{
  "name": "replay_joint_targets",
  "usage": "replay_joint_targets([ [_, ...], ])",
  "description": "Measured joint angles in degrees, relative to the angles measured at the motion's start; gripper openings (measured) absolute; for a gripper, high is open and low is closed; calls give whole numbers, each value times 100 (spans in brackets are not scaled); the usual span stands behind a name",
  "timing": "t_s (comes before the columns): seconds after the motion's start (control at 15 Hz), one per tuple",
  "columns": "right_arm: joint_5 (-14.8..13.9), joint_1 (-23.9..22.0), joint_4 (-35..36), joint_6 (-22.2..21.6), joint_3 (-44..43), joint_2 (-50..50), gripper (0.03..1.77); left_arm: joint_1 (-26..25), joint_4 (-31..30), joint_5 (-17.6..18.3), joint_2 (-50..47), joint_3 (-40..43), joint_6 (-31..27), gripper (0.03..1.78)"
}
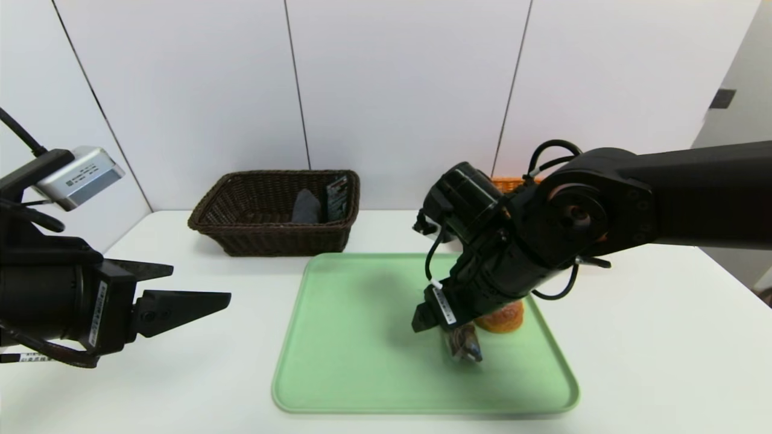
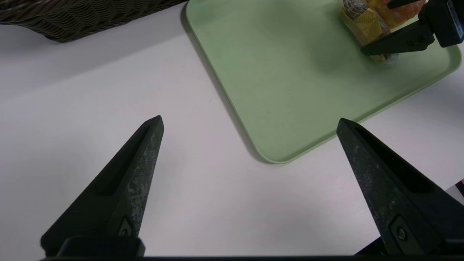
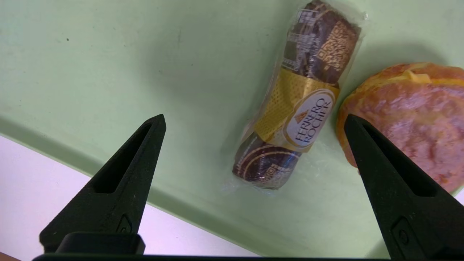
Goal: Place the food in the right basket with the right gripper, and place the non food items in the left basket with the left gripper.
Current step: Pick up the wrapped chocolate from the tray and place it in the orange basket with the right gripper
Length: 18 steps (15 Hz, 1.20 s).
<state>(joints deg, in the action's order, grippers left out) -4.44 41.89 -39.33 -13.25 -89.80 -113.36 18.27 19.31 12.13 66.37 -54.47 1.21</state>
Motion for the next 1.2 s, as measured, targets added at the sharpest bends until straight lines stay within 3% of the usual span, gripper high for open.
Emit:
replay_joint_targets([
  [0.33, -195, 141, -4, -2, 46, -138, 170, -6, -11, 2, 6, 22, 0, 169],
  [1.2, -187, 124, 6, -105, 74, -408, 170, -9, -33, 0, 17, 108, 17, 169],
])
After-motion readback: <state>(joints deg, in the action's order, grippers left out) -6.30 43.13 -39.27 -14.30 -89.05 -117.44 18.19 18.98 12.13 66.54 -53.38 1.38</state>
